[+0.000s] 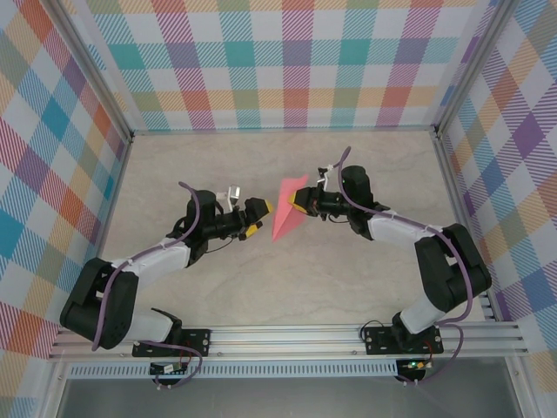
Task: Fold a paper plane with a square sheet of paper (pick it up from the middle)
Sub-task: Turn over a square sheet of paper at the center of the table.
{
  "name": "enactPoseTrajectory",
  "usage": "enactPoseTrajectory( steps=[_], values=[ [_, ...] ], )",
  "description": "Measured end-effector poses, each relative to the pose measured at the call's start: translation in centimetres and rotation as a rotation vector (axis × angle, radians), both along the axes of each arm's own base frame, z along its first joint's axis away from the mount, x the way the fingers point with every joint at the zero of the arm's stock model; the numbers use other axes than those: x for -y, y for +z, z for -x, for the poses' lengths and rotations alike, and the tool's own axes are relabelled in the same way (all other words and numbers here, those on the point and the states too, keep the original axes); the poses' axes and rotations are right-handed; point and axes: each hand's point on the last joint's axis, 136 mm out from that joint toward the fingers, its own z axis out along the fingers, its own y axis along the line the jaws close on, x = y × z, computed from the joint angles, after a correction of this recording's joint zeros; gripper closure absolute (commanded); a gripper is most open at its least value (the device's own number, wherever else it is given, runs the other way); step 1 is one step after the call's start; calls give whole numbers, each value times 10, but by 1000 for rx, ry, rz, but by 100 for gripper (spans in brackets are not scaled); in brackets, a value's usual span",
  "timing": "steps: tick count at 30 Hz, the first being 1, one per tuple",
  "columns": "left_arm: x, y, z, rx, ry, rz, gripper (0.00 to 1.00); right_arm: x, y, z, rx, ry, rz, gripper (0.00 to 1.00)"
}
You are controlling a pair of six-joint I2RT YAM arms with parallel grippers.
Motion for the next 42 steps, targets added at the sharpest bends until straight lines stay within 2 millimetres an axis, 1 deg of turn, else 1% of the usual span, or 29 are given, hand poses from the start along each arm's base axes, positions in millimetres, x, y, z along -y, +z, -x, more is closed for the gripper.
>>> enactPoseTrajectory(
  steps=[3, 4, 6, 11, 18, 22, 23, 25, 28, 30, 31, 33, 36, 38, 40, 42],
  values=[
    [8, 9, 1, 18, -28, 47, 23, -4, 9, 0, 2, 21, -37, 91],
    [11, 11, 1, 26, -37, 58, 26, -4, 11, 1, 2, 27, -45, 91],
    [17, 13, 3, 28, -56, 78, 34, -6, 13, 2, -8, 39, -62, 91],
    [29, 12, 7, 21, -95, 107, 48, -9, 13, 2, -17, 58, -83, 90],
    [31, 17, 7, 38, -106, 120, 73, -10, 8, 4, -32, 72, -81, 89],
    [32, 20, 6, 60, -109, 121, 84, -10, 6, 5, -39, 77, -78, 86],
    [32, 20, 6, 64, -109, 119, 86, -10, 5, 5, -41, 80, -77, 83],
    [32, 20, 5, 70, -105, 114, 90, -9, 2, 6, -48, 82, -68, 73],
    [31, 15, 4, 69, -101, 92, 93, -7, -8, 8, -65, 74, -21, 55],
    [29, 10, 4, 64, -95, 57, 93, -1, -15, 10, -66, 48, 36, 44],
    [27, 7, 4, 60, -89, 39, 94, 4, -16, 11, -60, 31, 69, 40],
    [22, 4, 4, 66, -74, -27, 95, 15, -15, 13, -34, -20, 148, 31],
    [11, 4, 2, 88, -34, -151, 95, 35, -9, 14, 28, -99, 259, 22],
    [0, 6, -1, 108, 6, -254, 96, 47, -9, 15, 57, -144, 324, 16],
    [-12, 10, -4, 129, 54, -378, 96, 59, -12, 15, 72, -181, 386, 10],
    [-27, 13, -7, 145, 103, -515, 97, 69, -18, 15, 77, -213, 446, 9]
  ],
)
